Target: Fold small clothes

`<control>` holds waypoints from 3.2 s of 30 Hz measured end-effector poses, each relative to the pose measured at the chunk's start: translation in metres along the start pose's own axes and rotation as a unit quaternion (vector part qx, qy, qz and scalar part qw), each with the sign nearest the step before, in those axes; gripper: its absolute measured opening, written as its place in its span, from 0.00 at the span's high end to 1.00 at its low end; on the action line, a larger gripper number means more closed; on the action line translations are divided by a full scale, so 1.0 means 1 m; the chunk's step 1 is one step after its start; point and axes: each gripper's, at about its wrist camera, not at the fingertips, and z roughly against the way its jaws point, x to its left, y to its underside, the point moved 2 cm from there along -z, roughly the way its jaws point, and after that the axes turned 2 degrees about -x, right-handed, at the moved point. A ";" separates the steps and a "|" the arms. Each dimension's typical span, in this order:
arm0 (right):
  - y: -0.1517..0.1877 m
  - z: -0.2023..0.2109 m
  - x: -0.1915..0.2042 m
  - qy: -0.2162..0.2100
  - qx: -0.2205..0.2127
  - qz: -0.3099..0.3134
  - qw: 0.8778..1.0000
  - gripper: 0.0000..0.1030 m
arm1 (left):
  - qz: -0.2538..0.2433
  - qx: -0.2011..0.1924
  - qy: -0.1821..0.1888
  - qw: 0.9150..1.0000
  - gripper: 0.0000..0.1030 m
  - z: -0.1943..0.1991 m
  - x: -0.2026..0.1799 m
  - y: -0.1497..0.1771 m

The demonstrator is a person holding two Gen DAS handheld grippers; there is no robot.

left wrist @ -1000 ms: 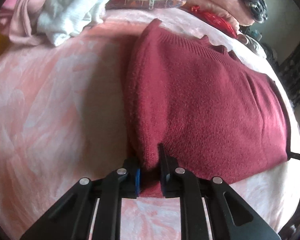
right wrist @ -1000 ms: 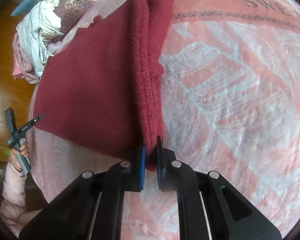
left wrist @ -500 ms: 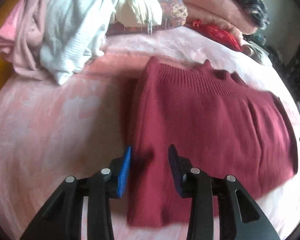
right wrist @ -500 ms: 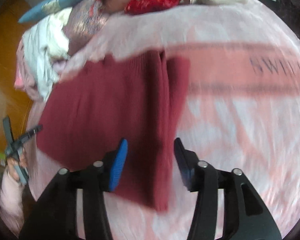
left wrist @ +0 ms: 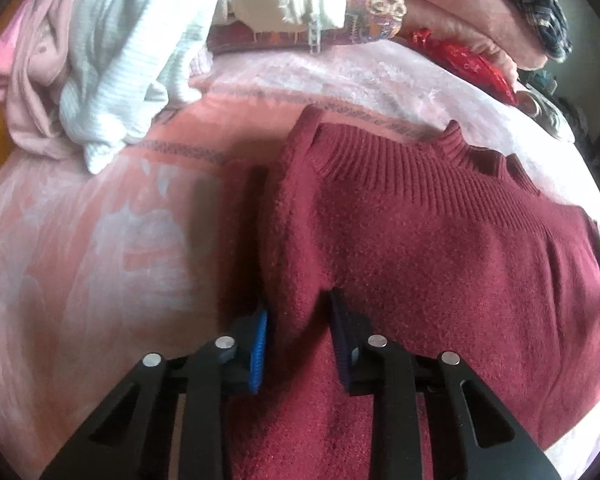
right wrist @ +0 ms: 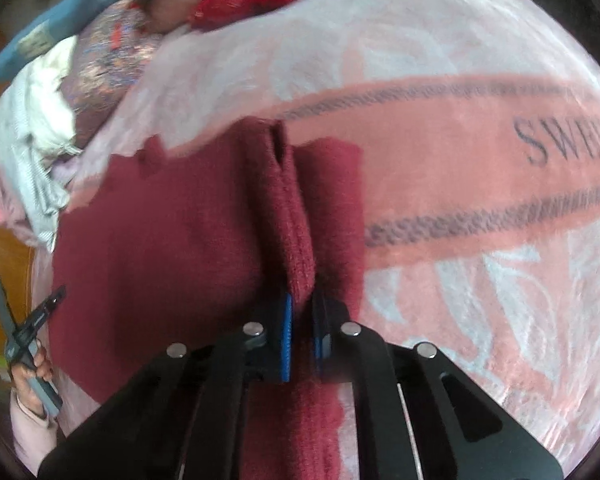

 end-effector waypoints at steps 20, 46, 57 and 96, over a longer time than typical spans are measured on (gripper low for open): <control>0.028 0.030 0.016 -0.002 -0.017 0.050 0.999 0.76 | -0.022 -0.059 -0.013 0.998 0.58 0.030 -0.006 0.017; 0.081 0.023 0.000 0.018 0.028 0.058 0.998 0.41 | -0.090 -0.098 -0.018 0.991 0.51 0.105 -0.095 0.084; 0.076 0.017 -0.003 0.017 0.035 0.041 0.998 0.39 | -0.107 -0.114 -0.017 0.987 0.51 0.112 -0.105 0.088; 0.082 0.014 0.000 -0.045 0.057 0.017 0.997 0.90 | -0.034 0.026 0.039 0.998 0.24 0.024 -0.054 0.051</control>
